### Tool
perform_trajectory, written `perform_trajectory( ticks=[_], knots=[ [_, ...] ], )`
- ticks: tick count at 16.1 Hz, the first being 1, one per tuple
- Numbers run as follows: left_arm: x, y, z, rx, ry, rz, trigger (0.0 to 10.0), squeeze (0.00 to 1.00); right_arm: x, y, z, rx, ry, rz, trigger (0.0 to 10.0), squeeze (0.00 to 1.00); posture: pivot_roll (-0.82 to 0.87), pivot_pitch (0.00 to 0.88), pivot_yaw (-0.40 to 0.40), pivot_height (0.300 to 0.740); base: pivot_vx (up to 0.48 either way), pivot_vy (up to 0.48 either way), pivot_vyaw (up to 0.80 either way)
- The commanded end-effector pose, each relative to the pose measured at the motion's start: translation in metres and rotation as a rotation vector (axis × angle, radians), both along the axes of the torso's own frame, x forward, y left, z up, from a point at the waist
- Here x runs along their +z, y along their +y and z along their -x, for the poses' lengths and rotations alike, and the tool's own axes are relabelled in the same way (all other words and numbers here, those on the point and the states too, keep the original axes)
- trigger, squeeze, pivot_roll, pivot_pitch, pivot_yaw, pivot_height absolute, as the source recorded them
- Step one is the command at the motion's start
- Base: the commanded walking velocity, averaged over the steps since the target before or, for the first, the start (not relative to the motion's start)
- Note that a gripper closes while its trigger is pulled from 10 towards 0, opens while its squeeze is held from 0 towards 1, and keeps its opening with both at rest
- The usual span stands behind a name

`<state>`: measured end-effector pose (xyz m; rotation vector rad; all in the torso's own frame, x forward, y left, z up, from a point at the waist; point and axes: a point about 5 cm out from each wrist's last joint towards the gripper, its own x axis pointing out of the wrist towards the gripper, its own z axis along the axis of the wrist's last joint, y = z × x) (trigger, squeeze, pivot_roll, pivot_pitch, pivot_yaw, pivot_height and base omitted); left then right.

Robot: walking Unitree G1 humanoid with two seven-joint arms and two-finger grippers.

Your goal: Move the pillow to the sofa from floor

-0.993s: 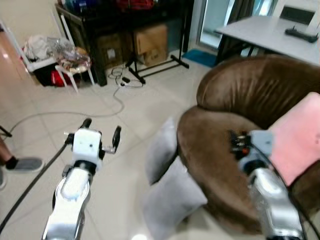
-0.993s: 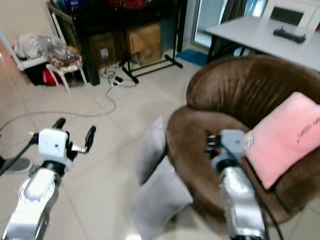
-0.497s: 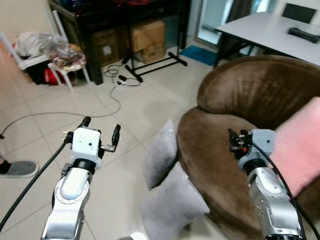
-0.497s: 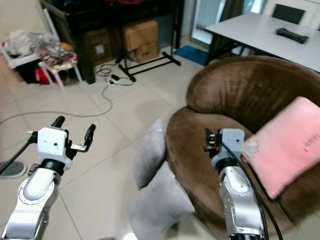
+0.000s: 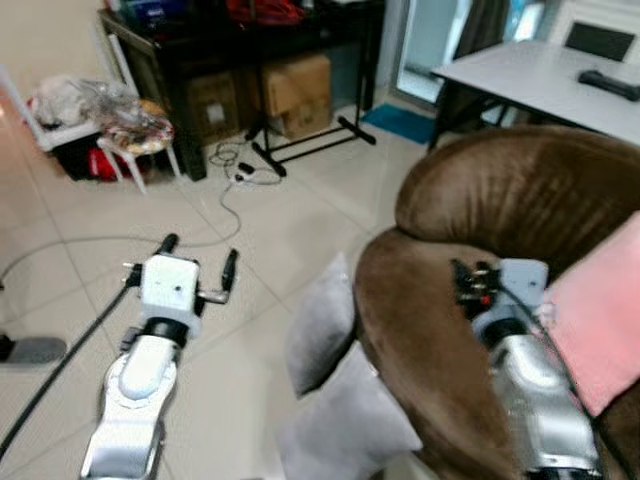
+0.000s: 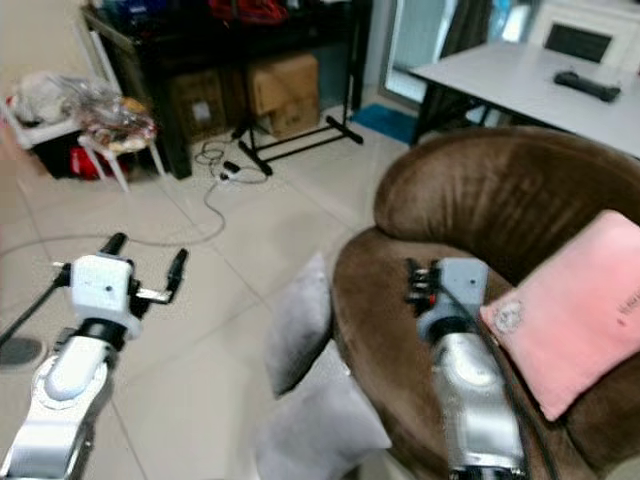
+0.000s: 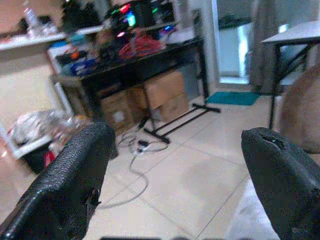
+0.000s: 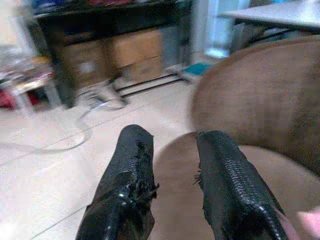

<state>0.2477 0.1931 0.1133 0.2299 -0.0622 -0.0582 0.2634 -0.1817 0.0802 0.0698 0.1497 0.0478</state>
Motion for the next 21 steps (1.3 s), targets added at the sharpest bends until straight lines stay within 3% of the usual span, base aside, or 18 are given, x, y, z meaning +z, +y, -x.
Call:
perform_trajectory(
  ticks=[1,12,21],
  knots=[
    [-0.0008,0.0001,0.0001,0.012,0.005,0.004,10.0,0.00,0.0026,-0.0015,-0.0025,0.005,-0.002,0.004,10.0,0.00,0.05,0.000,-0.012,0.735,0.000,0.000,0.00],
    [-0.0040,-0.0015,0.0032,0.030,0.009,-0.004,10.0,0.00,0.0030,-0.0022,-0.0034,0.026,-0.004,0.006,10.0,0.00,0.03,0.000,-0.031,0.635,0.000,0.000,0.00],
    [-0.0038,-0.0019,0.0030,0.035,0.007,-0.005,10.0,0.00,0.0038,-0.0018,-0.0036,0.031,-0.007,0.017,10.0,0.00,0.03,0.000,-0.032,0.630,0.000,0.000,0.00]
  ],
)
